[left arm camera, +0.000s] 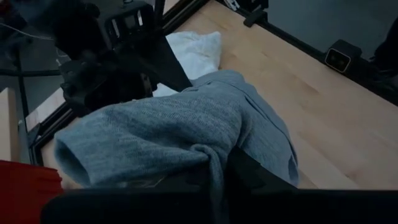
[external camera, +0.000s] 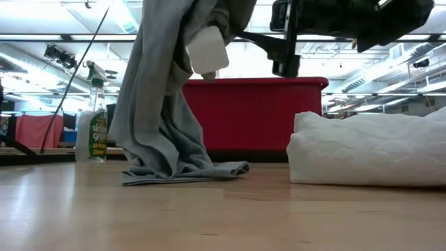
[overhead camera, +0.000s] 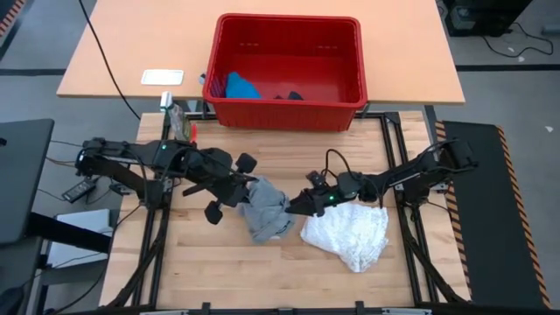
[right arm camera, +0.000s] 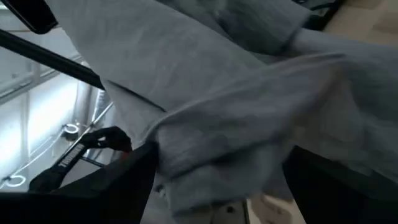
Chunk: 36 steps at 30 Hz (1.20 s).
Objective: Fold laundry
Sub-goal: Remove the gray shirt from the red laundry bin
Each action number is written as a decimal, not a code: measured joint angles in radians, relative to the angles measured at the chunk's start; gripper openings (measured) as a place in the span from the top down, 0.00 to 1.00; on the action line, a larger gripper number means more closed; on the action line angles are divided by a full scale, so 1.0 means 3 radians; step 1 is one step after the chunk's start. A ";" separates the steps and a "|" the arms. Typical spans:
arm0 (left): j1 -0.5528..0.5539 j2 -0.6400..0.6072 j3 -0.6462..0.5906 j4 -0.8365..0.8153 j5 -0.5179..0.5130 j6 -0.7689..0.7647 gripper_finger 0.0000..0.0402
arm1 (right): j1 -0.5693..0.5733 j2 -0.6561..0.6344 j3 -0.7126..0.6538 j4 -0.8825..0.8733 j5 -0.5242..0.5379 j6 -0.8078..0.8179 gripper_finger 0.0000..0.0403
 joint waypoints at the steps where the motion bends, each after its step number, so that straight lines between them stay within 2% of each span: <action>1: 0.0011 0.0006 0.0000 0.0001 -0.0001 -0.0001 0.94 | -0.0011 0.0012 0.0002 0.0041 -0.0057 -0.0024 0.14; 6: 0.0081 0.0021 0.0000 0.0034 -0.0124 -0.0007 0.94 | -0.0023 0.0054 0.0165 0.0134 -0.0207 -0.0349 0.17; 10: 0.0158 0.0021 0.0000 0.0052 -0.0259 -0.0051 0.94 | -0.0042 0.0055 0.0238 0.0117 -0.0187 -0.0527 0.28; 14: 0.0274 0.0022 0.0000 0.0054 -0.0292 -0.0334 0.94 | -0.0090 0.0055 0.0257 0.0000 -0.0182 -0.0541 0.51; 19: 0.0386 0.0023 0.0000 0.0050 -0.0301 -0.0457 0.94 | -0.0217 0.0051 0.0258 -0.0028 -0.0220 -0.0551 0.91; 20: 0.0410 0.0023 0.0000 0.0049 -0.0301 -0.0462 0.94 | -0.0244 0.0044 0.0258 -0.0028 -0.0220 -0.0599 0.95; 24: 0.0514 0.0003 0.0000 0.0030 -0.0472 -0.0460 0.94 | -0.0361 -0.0168 0.0258 -0.0199 0.0009 -0.0778 0.97; 29: 0.0680 -0.0089 -0.0003 0.0034 -0.0609 -0.0261 0.94 | -0.0519 -0.0755 0.0319 -0.1071 0.0423 -0.1507 0.97; 33: 0.0907 -0.0188 -0.0001 0.0187 -0.0698 0.0101 0.94 | -0.0647 -0.1108 0.0822 -0.2140 0.0596 -0.2127 0.97; 36: 0.1110 -0.0208 -0.0002 0.0503 -0.0709 0.0396 0.94 | -0.0782 -0.1058 0.1468 -0.3024 0.0746 -0.2445 0.97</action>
